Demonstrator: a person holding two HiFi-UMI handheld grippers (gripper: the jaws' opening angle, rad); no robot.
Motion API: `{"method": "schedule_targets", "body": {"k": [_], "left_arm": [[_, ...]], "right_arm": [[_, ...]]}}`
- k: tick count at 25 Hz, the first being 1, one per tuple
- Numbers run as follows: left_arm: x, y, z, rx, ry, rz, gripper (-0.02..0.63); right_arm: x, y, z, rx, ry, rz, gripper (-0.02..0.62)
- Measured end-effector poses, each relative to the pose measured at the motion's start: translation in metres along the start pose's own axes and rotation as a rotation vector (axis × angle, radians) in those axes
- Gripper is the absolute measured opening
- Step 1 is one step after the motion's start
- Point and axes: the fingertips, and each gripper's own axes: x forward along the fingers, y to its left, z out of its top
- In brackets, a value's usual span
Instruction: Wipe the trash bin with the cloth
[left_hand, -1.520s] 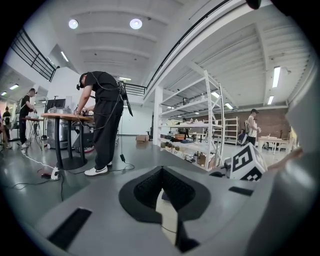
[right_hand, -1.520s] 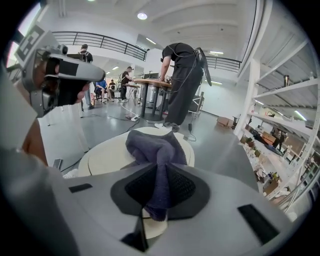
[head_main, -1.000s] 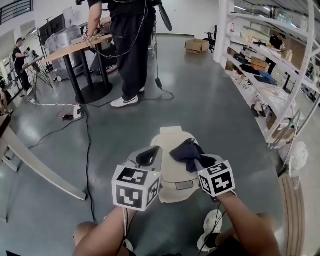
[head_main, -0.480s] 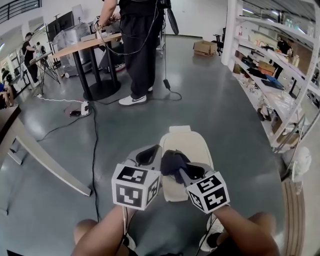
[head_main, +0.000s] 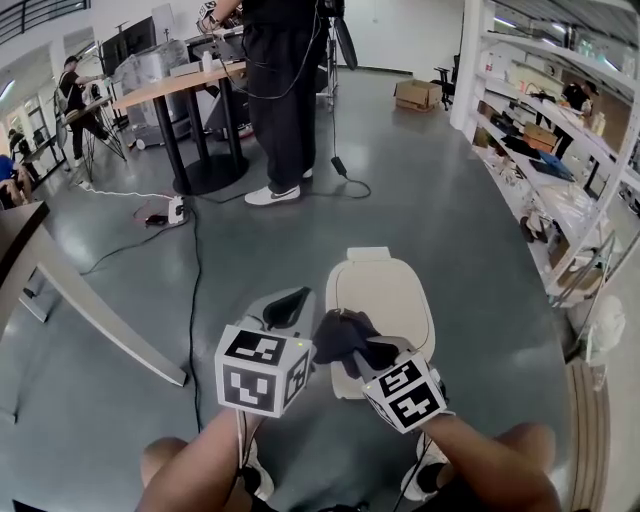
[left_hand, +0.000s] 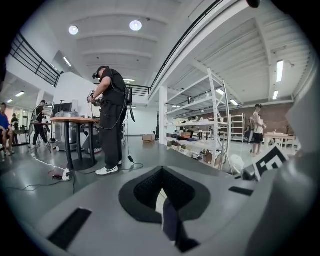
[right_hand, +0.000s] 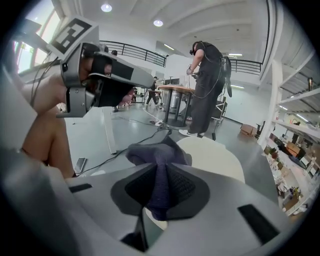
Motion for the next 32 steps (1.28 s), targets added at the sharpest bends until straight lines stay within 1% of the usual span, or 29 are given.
{"method": "schedule_targets", "body": {"k": [7, 18, 32], "left_arm": [[0.004, -0.007, -0.002, 0.004, 0.005, -0.012, 0.0], [0.015, -0.026, -0.005, 0.013, 0.016, -0.042, 0.0], [0.028, -0.056, -0.008, 0.027, 0.028, -0.093, 0.0]], "right_arm": [[-0.005, -0.007, -0.009, 0.005, 0.004, -0.016, 0.052], [-0.022, -0.029, -0.027, 0.054, 0.011, -0.048, 0.052], [-0.049, -0.07, -0.059, 0.121, 0.038, -0.16, 0.052]]}}
